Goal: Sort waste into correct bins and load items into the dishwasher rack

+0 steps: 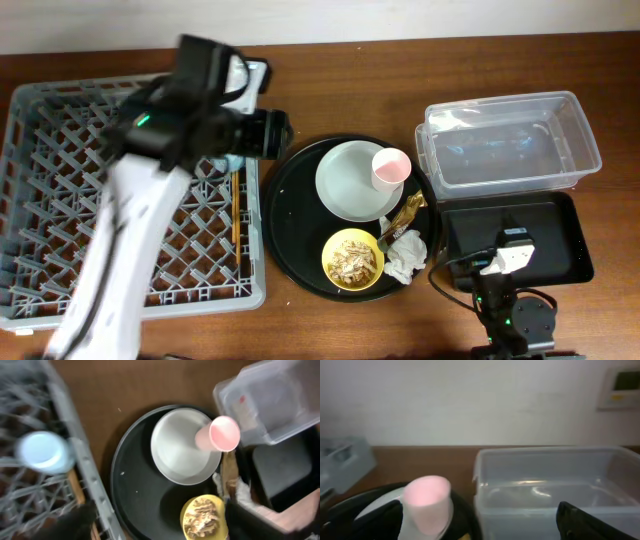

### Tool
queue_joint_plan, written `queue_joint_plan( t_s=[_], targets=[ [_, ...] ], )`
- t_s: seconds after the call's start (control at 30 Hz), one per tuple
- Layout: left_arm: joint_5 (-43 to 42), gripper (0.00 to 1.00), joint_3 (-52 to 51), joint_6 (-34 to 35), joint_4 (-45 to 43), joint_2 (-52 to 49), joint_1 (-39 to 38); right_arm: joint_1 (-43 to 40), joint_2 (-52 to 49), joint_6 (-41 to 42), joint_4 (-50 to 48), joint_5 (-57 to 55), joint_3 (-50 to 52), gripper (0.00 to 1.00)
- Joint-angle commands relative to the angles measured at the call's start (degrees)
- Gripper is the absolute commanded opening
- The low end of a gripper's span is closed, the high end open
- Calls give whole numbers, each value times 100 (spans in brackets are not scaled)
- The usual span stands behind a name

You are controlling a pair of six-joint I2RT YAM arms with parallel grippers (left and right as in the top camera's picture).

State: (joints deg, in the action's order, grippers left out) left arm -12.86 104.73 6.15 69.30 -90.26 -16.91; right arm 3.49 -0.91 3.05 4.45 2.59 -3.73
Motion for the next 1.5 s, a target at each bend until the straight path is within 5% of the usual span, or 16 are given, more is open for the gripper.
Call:
queue_joint_plan(
  t_s=[0.0,0.4,0.5,0.53,0.57,0.6,0.7,0.83,1.07,1.33,1.47],
  targets=[
    [654,99,22,-35,225,376,-11,24,-319,42,678,229,-1274,98],
    [1080,99,20,70,402,186,-9,26,-6347,90,5825,365,-8107,98],
    [1165,99,20,70,409,186,-4,33,-7639,-168,6832,1930,-9547,100],
    [1165,99,20,72,411,186,0,59,-7932,-293,6931,2509,-9783,78],
    [1163,99,15,72,415,186,0,133,-8177,-343,6961,2723,-9919,51],
    [1163,99,-2,149,413,186,0,236,-8369,-262,6948,2594,-9958,43],
    [1163,99,-258,476,326,186,-2,859,-8946,90,6961,1211,-9805,52],
    [1163,99,-800,474,70,181,0,1635,-9628,90,6924,-7,-9680,52],
    [1161,99,-1491,498,-212,181,0,1978,-10598,66,6824,-59,-9676,51],
    [1161,99,-1635,498,-306,181,11,1974,-11377,26,6647,-212,-9676,32],
    [1161,99,-1637,501,-306,181,11,1974,-11488,26,6502,-249,-9558,31]
  ],
)
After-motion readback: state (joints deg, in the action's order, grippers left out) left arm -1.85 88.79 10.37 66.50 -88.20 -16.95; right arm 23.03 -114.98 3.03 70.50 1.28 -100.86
